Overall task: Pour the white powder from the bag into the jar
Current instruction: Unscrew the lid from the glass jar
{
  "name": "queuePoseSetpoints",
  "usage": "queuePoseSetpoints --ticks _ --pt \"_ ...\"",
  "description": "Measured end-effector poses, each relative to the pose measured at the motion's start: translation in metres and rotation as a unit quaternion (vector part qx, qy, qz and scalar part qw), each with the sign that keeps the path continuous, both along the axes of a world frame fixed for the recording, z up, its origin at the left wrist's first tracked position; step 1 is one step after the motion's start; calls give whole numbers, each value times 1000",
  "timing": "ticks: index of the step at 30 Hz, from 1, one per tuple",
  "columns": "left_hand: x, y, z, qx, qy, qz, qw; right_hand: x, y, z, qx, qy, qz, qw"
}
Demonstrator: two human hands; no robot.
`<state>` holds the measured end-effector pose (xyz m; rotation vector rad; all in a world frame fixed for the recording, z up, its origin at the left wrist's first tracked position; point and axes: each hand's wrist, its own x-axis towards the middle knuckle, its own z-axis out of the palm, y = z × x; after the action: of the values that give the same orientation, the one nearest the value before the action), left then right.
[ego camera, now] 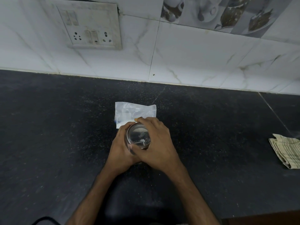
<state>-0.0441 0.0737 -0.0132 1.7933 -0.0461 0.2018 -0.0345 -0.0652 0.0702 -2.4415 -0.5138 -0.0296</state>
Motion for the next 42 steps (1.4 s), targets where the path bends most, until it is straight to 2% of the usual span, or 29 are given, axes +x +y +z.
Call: queuePoseSetpoints --ticks 3,8,13,17,20,22,27,32,35,38,40,42 --pt "-1 -1 0 -6 2 4 1000 6 -5 4 -20 3 35 999" --pt "-1 0 -1 -2 -2 0 1000 0 -1 0 32 -2 -31 999" --pt "0 0 -4 -25 11 5 1000 8 -5 0 5 -12 47 999" --pt "0 0 -4 -17 5 5 1000 3 -2 -1 11 -1 -17 1000" --pt "1 0 -1 -18 -1 11 1000 4 -3 -1 19 13 28 999" --pt "0 -1 0 -20 -2 12 1000 9 -8 2 -8 11 73 997" --pt "-1 1 -2 -8 -1 5 1000 6 -4 4 -40 4 20 999" --pt "1 0 -2 -10 -4 12 1000 11 -7 5 -52 15 92 994" --pt "1 2 -4 -3 2 6 1000 11 -10 5 -50 14 51 997" --pt "1 2 -5 9 -7 5 1000 6 -7 2 -2 31 11 999" --pt "1 1 -3 2 -12 7 1000 7 -9 2 2 41 40 998" --pt "1 0 -2 -3 -10 8 1000 9 -13 5 -34 45 81 995"
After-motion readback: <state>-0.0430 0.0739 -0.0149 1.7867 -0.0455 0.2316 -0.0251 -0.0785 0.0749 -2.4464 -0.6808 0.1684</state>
